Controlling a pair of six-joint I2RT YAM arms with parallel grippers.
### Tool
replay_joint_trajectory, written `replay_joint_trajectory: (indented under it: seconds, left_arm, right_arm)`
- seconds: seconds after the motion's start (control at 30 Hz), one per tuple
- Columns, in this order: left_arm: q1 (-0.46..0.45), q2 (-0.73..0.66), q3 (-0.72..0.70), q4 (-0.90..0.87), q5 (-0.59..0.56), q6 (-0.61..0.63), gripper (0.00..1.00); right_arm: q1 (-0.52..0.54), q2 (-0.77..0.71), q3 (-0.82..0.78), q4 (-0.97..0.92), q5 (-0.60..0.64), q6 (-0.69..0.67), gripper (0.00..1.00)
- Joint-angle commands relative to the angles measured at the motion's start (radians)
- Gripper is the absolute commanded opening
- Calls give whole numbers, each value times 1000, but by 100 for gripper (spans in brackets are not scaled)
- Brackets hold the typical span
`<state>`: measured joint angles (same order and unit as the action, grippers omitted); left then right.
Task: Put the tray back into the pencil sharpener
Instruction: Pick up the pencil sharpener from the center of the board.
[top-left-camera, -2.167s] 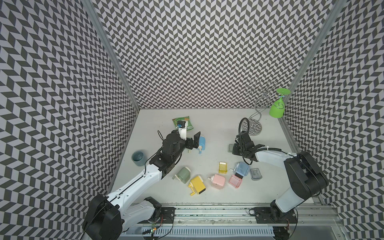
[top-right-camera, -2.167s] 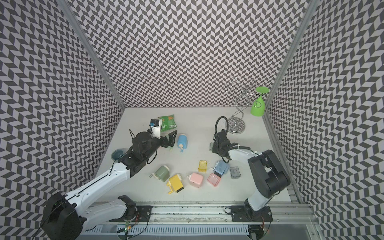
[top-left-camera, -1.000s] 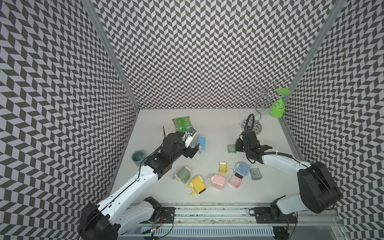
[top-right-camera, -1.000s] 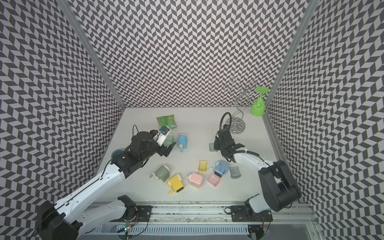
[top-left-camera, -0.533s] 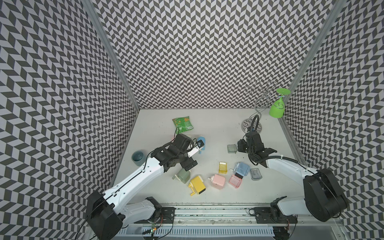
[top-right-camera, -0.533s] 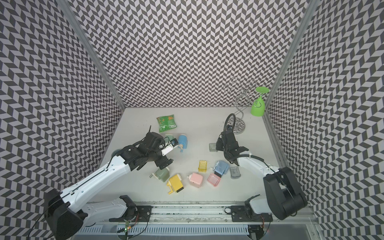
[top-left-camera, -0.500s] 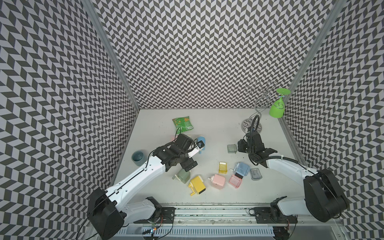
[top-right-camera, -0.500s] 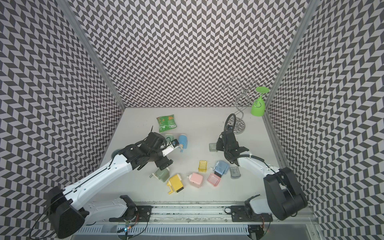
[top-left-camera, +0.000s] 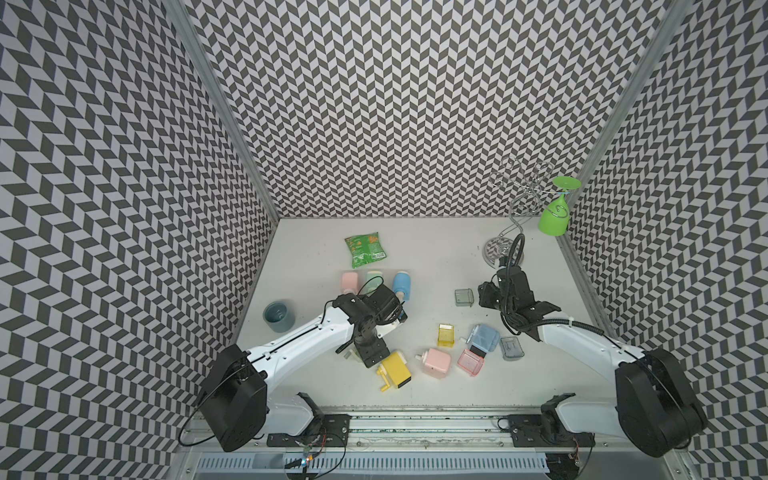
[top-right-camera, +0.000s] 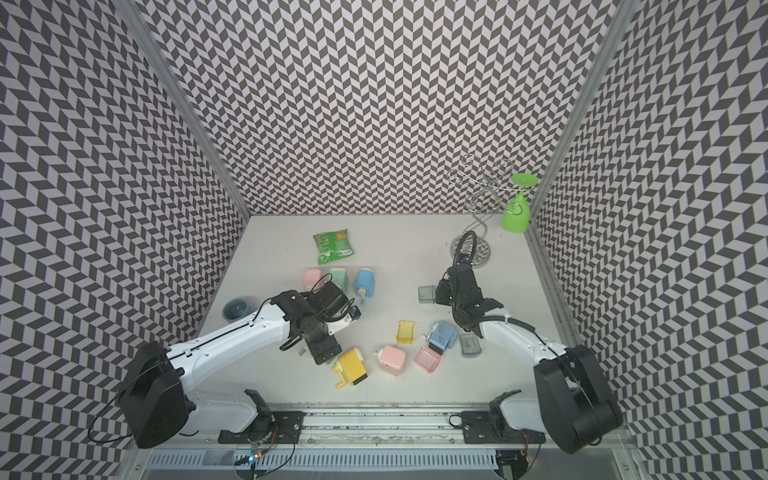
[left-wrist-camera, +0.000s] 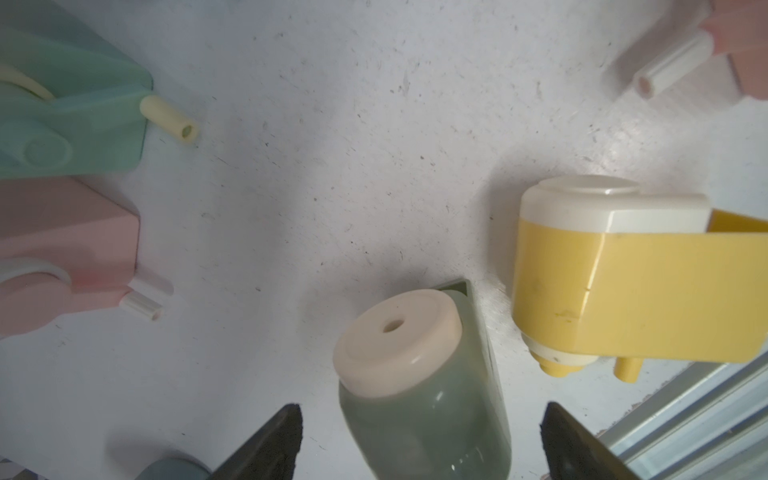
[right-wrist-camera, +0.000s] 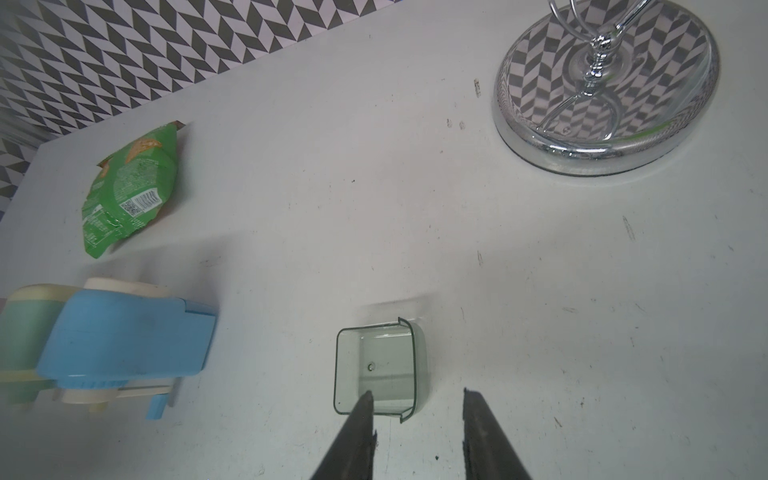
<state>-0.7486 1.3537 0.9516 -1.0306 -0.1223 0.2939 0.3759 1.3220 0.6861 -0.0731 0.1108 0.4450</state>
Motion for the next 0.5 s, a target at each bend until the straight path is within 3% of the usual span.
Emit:
replay_joint_trajectory:
  seconds: [0.0,0.3,0.47]
  left_arm:
    - [7,11,-21,-16,3,-3,88]
    - [25,36,-79,40,-23,-1,82]
    - [29,64,-93,94,-16,-5,70]
  right_arm:
    - [-8,-25,-9,53,-12,0,36]
    - [-9,-32,-3,53,-17,-3,36]
    - [-9,-32,-3,47,-22,-6,36]
